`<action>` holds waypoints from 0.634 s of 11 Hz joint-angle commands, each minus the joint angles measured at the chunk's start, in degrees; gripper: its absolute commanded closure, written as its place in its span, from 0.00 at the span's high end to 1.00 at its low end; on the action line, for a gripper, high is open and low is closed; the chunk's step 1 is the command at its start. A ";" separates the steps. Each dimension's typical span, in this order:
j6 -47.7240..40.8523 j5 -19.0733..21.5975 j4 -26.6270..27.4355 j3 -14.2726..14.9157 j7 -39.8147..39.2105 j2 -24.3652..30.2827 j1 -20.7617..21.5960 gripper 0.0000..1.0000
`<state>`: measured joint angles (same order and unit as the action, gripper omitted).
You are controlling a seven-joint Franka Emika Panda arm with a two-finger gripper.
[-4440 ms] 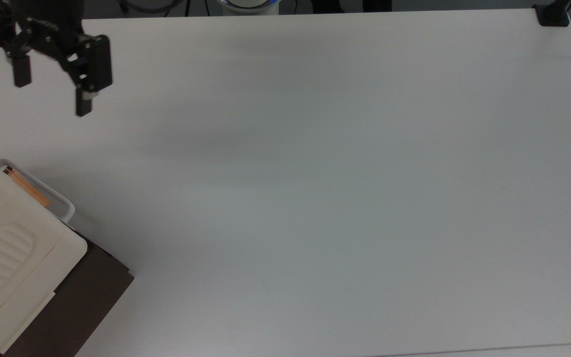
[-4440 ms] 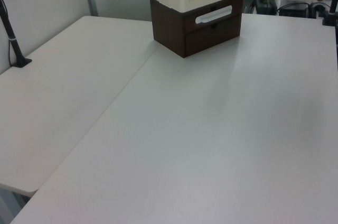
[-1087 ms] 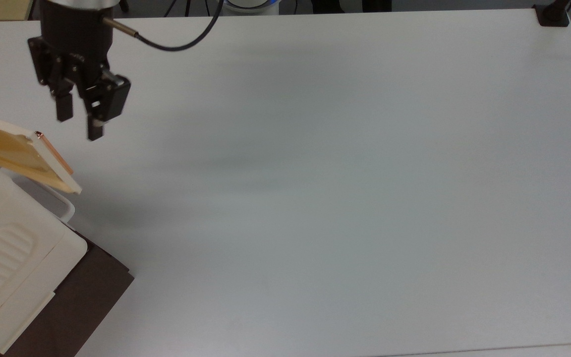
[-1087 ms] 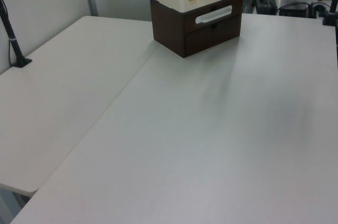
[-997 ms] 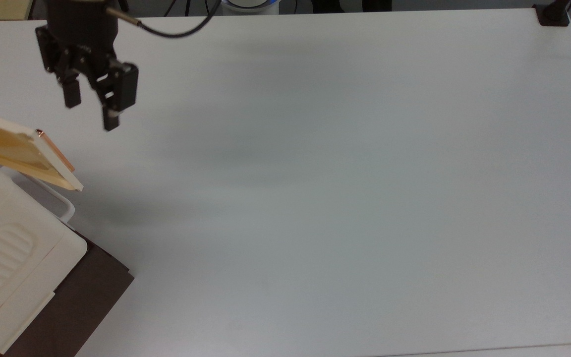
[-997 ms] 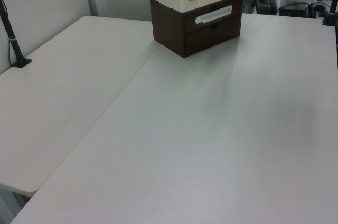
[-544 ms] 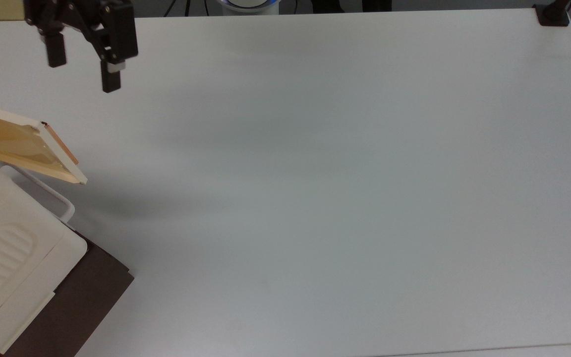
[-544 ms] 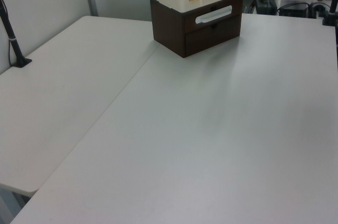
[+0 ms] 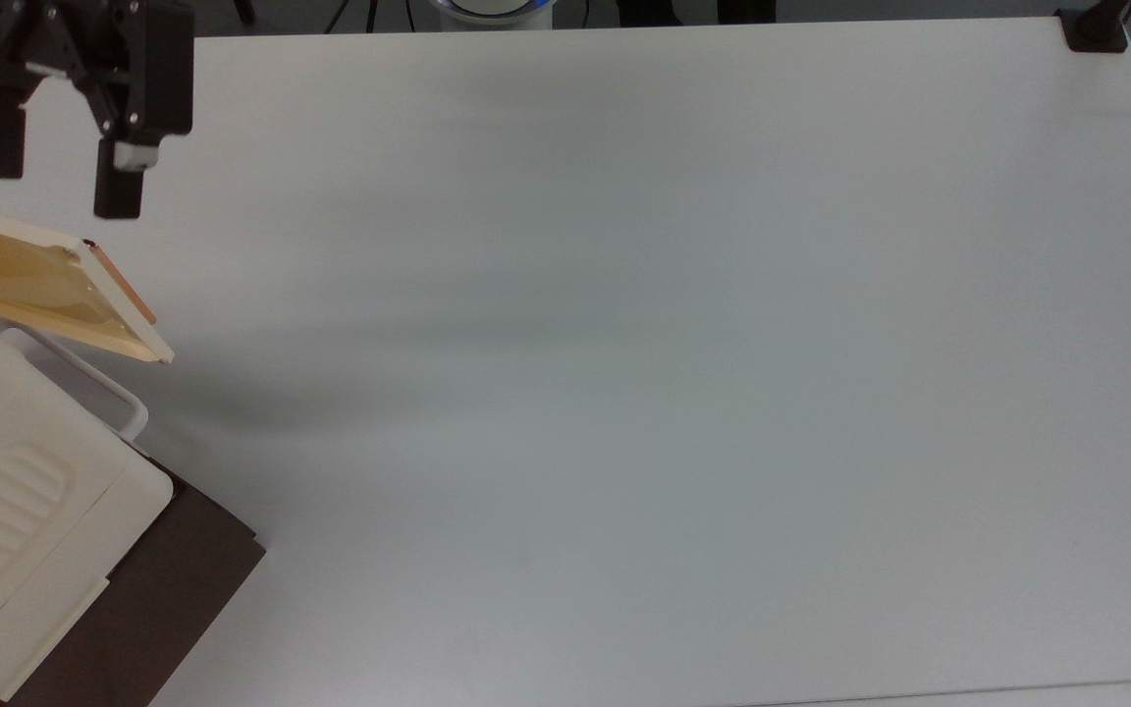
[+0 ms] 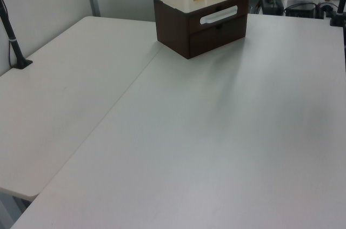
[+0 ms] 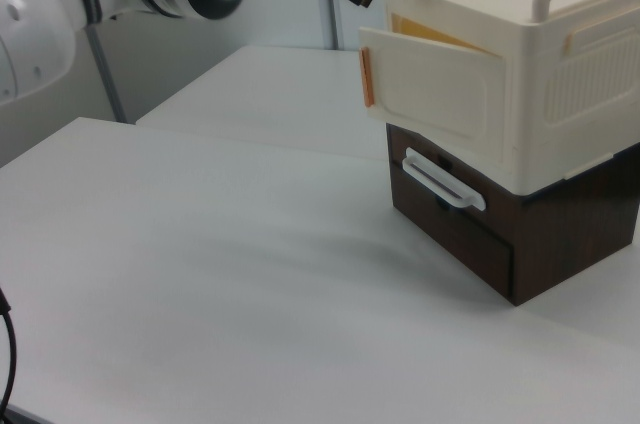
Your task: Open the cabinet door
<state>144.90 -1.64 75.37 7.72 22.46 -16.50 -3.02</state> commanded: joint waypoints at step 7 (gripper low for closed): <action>-2.91 0.59 0.65 0.19 -17.67 -2.32 -1.46 1.00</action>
<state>149.51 -1.65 75.37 7.73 11.70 -21.01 -4.23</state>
